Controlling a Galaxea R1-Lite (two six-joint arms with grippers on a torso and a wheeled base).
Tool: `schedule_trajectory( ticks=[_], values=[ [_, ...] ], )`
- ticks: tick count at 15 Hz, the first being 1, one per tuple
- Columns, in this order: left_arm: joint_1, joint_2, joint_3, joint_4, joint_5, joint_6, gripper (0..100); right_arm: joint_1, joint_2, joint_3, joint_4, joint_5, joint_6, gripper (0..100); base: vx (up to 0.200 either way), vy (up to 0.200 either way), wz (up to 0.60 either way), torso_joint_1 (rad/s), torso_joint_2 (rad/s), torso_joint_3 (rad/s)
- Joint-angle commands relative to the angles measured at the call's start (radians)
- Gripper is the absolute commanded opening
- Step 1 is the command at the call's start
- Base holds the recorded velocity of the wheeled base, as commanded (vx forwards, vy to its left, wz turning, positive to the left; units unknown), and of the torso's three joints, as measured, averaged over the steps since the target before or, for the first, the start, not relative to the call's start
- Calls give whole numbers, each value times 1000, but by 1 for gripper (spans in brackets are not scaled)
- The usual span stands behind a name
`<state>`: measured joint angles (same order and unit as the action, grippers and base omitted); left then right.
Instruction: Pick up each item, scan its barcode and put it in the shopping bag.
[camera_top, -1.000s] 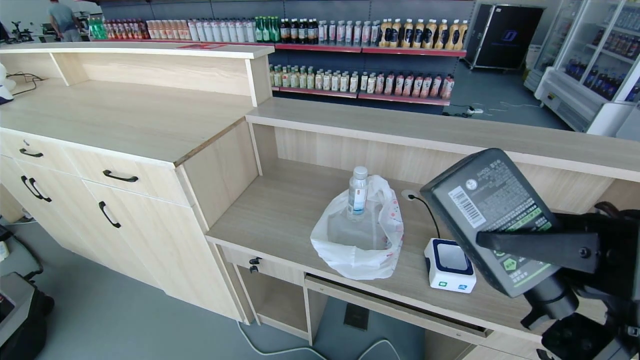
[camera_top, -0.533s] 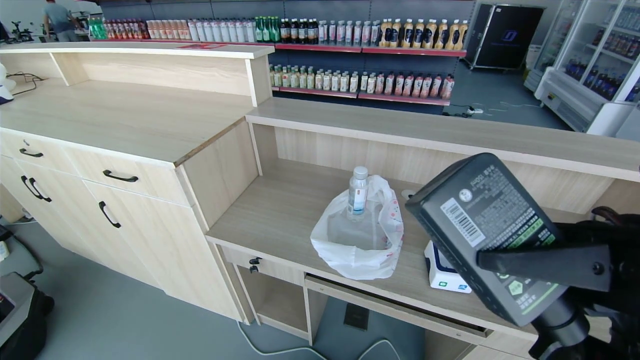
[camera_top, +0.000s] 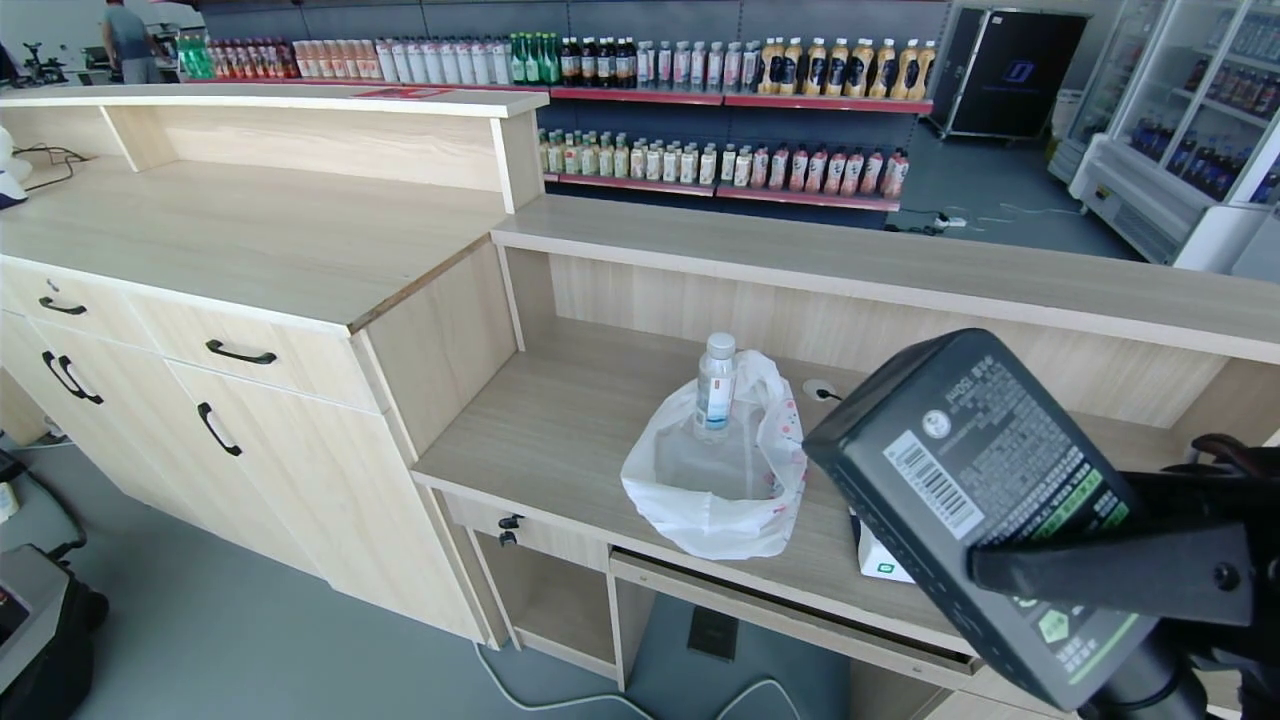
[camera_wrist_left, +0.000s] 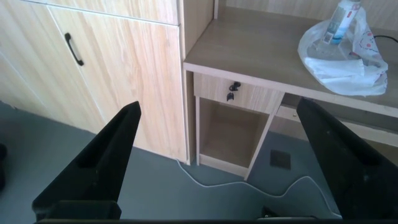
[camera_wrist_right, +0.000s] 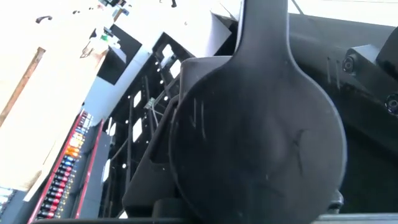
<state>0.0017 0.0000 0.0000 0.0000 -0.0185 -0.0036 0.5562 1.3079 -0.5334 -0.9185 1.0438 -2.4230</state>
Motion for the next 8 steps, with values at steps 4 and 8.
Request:
schedule_trajectory(
  ticks=[4, 8],
  values=[
    [0, 0, 0, 0, 0, -1, 100, -2, -45, 15, 3, 1, 10, 0, 0, 0, 0, 0, 0, 0],
    [0, 0, 0, 0, 0, 1, 100, -5, -56, 24, 3, 1, 10, 0, 0, 0, 0, 0, 0, 0]
  ],
)
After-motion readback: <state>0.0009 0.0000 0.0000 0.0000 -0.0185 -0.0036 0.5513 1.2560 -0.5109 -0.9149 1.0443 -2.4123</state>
